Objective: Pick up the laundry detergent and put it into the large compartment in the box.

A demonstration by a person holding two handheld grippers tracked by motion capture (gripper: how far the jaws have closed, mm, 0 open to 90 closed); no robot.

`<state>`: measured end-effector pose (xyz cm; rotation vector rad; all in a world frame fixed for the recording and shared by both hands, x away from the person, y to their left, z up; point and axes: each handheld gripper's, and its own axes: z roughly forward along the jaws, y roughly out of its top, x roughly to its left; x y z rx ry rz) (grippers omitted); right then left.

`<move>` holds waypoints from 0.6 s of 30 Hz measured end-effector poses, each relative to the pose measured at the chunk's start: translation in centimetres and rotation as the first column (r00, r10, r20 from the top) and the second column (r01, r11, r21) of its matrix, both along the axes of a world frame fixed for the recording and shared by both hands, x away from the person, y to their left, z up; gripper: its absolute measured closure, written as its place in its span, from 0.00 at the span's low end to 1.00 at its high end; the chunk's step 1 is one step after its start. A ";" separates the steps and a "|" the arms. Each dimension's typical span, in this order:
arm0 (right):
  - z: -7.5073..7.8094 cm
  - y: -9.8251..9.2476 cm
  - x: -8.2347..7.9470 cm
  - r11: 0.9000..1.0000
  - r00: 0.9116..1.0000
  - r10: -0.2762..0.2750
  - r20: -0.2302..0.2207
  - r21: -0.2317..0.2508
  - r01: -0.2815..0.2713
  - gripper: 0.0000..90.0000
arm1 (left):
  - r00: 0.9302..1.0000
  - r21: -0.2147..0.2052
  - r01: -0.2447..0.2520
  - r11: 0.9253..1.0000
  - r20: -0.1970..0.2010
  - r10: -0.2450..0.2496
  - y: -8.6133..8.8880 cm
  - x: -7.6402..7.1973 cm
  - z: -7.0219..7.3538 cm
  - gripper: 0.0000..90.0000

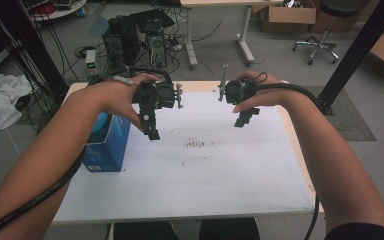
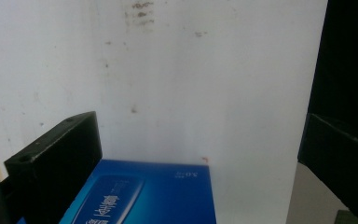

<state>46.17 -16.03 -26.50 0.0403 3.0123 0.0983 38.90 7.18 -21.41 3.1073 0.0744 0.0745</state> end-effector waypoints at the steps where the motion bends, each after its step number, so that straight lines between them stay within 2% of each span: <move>1: 0.0 0.0 0.0 1.000 1.000 -0.006 -0.002 -0.003 0.006 0.17 | 1.000 -0.002 -0.001 1.000 -0.004 0.001 0.0 0.0 -0.1 0.00; 18: -0.6 0.5 0.6 1.000 1.000 0.006 -0.012 -0.004 -0.006 0.17 | 1.000 0.001 -0.004 1.000 -0.015 0.004 -0.2 0.6 -0.6 0.00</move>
